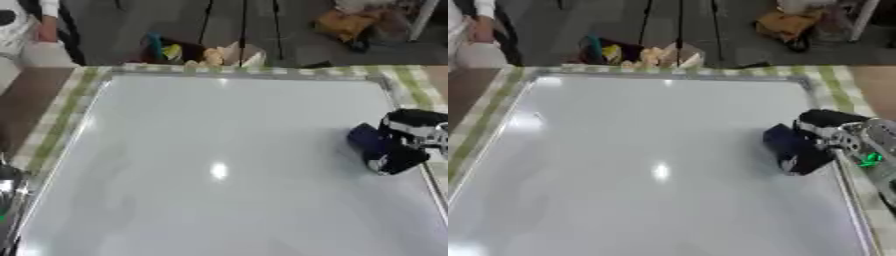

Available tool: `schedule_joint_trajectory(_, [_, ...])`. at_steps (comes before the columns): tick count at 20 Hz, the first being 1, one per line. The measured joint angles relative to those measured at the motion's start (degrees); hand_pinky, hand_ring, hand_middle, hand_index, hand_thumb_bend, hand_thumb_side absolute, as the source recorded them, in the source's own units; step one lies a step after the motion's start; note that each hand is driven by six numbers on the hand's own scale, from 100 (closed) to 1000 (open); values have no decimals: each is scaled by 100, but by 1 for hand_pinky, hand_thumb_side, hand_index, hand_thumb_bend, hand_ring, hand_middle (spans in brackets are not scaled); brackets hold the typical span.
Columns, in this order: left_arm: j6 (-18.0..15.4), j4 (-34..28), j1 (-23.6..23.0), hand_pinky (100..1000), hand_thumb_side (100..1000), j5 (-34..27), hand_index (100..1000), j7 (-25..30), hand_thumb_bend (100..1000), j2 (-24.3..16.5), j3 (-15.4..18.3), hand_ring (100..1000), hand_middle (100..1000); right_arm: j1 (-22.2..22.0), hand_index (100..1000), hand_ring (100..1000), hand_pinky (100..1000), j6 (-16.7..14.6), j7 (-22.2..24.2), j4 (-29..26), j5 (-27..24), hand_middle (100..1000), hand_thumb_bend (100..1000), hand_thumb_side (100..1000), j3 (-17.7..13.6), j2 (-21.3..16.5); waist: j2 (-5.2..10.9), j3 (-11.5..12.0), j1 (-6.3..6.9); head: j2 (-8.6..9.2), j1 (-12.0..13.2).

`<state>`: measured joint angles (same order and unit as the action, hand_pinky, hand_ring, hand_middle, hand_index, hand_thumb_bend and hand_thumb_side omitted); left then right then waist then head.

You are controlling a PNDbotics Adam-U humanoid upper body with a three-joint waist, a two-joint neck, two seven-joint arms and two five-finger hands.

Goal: Wipe the whiteboard clean with a brush.

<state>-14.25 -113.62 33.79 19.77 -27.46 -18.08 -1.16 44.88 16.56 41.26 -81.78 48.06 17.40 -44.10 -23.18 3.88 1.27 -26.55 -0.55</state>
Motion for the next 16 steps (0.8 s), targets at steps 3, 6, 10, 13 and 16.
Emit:
schedule_joint_trajectory(3, [0,0,0,701,971,0,766,0,219,0,0,822,755,1,364,536,493,70,-41,79,92,234,100,338,-51,0,8,-2,1,0,2])
schedule_joint_trajectory(6, [0,0,0,701,972,0,766,0,219,0,0,822,755,6,362,531,488,116,-65,129,118,231,100,338,-88,0,8,-8,4,0,8])
schedule_joint_trajectory(10, [0,0,0,701,972,0,765,0,219,0,0,822,755,6,363,533,487,125,-69,142,118,233,100,335,-94,0,8,-16,12,0,16])
schedule_joint_trajectory(13, [0,0,0,701,972,0,765,0,219,0,0,822,755,-3,363,532,483,65,-31,93,92,233,100,334,-41,-11,8,-29,20,0,17])
schedule_joint_trajectory(16, [0,0,0,702,971,0,765,0,219,0,0,822,755,-32,362,528,478,-7,37,-31,34,231,100,334,42,-57,8,-32,22,0,17])
